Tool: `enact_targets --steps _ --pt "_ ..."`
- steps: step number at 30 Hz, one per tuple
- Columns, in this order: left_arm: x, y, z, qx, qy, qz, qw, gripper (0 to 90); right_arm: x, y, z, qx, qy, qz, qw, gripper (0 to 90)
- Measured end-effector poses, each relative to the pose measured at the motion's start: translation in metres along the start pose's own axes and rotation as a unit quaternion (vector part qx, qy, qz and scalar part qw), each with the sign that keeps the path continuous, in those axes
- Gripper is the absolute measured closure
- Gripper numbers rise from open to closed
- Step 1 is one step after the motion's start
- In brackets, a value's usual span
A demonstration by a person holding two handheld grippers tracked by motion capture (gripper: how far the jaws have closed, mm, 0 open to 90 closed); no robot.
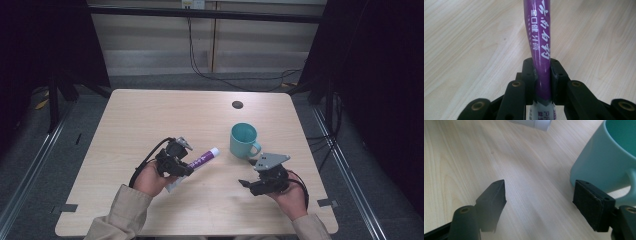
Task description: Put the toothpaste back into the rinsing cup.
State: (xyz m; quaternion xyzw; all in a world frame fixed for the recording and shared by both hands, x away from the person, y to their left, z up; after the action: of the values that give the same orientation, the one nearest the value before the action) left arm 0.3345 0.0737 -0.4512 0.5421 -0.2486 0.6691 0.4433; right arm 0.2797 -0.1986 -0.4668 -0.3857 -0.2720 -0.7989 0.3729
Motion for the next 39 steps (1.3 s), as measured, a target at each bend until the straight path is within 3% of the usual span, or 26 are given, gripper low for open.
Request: enact_targets --steps 2,18,21,24,31,33,39 --pt "-0.001 0.002 0.002 -0.005 -0.003 -0.002 1.0000 77.2 -0.001 -0.001 0.006 0.024 -0.004 0.000 0.9997 26.5" --pt "-0.003 0.019 0.017 -0.044 -0.020 -0.024 0.9985 77.2 0.000 0.000 0.025 0.094 -0.011 0.002 0.9955 27.7" --pt "-0.004 0.021 0.020 -0.051 -0.025 -0.027 0.9980 77.2 0.000 -0.001 0.030 0.109 -0.018 0.002 0.9938 27.5" --pt "-0.008 0.023 0.022 -0.053 -0.029 -0.030 0.9977 77.2 0.000 -0.002 0.036 0.138 -0.029 0.000 0.9901 27.3" --pt "-0.010 0.028 0.024 -0.063 -0.029 -0.041 0.9968 77.2 0.001 -0.001 0.041 0.162 -0.031 0.011 0.9862 27.1" --pt "-0.010 0.030 0.027 -0.068 -0.031 -0.042 0.9963 77.2 0.000 0.000 0.043 0.178 -0.039 0.008 0.9833 27.3" --pt "-0.012 0.033 0.031 -0.076 -0.031 -0.045 0.9956 77.2 -0.003 0.001 0.045 0.189 -0.058 0.017 0.9801 29.0"
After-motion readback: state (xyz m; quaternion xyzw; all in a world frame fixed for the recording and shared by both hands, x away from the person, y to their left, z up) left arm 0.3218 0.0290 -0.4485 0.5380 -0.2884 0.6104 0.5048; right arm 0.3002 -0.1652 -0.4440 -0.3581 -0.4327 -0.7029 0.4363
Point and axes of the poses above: each handheld gripper's, and its own axes: x roughly backward along the jaws, z roughly out of its top, y roughly to its right, the point moved 3 cm from there along -x, roughly forward along the jaws, and after that the axes turned 13 degrees about -y, right-handed, at the moved point
